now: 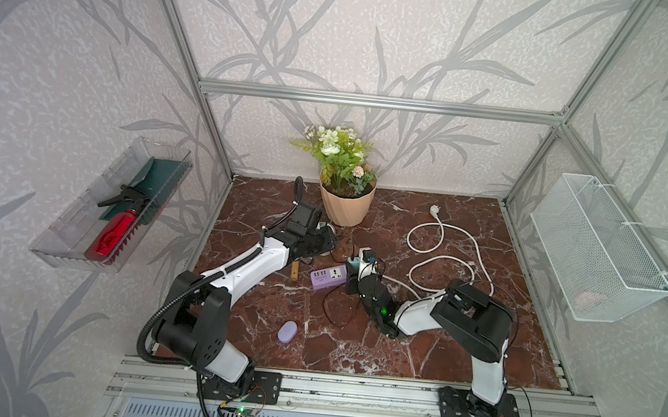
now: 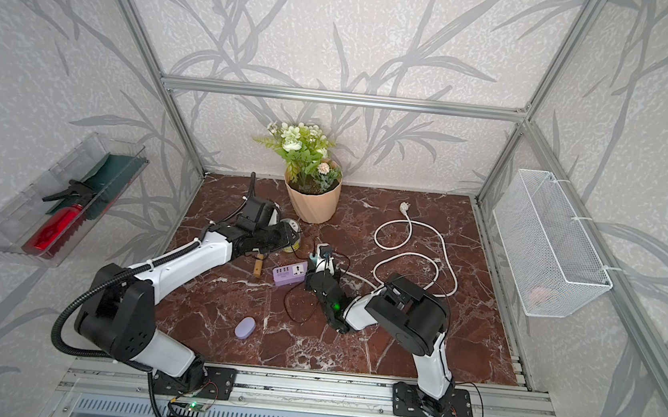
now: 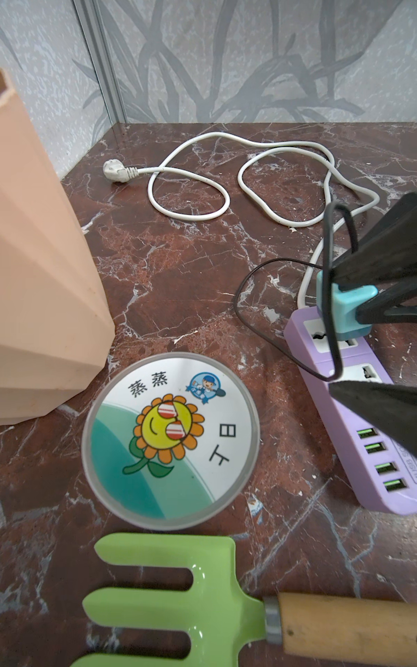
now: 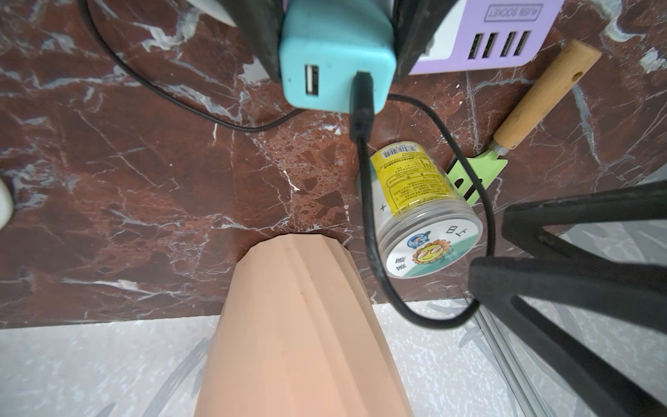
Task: Charge the bluetooth headset
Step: Insert the plug into the socket.
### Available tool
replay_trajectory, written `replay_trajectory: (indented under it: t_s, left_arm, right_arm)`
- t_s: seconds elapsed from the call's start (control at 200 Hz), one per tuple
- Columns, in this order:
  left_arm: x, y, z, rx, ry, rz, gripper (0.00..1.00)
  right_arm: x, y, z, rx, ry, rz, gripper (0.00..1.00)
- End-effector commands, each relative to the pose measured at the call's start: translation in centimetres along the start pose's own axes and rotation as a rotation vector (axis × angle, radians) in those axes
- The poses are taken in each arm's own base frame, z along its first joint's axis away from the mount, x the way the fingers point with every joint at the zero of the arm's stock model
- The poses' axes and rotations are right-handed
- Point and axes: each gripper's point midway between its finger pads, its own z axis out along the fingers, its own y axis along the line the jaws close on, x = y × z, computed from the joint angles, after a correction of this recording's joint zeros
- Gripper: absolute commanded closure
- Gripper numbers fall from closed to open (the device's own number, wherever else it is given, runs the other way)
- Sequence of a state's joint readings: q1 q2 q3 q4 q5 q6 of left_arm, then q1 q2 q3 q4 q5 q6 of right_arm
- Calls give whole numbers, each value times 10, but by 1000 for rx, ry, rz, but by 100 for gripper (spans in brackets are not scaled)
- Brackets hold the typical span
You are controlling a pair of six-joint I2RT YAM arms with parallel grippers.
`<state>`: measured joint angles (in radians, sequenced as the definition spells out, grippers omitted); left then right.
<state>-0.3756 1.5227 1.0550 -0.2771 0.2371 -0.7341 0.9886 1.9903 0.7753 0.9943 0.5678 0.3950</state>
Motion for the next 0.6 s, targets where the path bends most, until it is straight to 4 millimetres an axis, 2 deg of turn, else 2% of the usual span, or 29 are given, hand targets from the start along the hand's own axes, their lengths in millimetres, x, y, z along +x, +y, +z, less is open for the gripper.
replay_trajectory:
  t_s: [0.0,0.145,0.165,0.275,0.37,0.595]
  left_arm:
    - [6,6,-4,-7,17,-18,56]
    - [6,6,-11,-12,9,-23,56]
    - [7,7,-12,-14,8,-23,56]
    - [8,9,-13,-22,11,-30,56]
    - [17,11,-13,-19,42,-51,56]
    - [42,28,-27,-42,77,-99,69]
  right_arm:
    - [58,-27,-9,90,122,-132,100]
    - [67,-38,-13,117,118,-170,100]
    - [72,-28,-18,92,123,-182,100]
    - [79,-33,-24,94,135,-207,100]
    - [83,-35,-27,91,141,-227,100]
    - [96,-34,-27,90,150,-272,100]
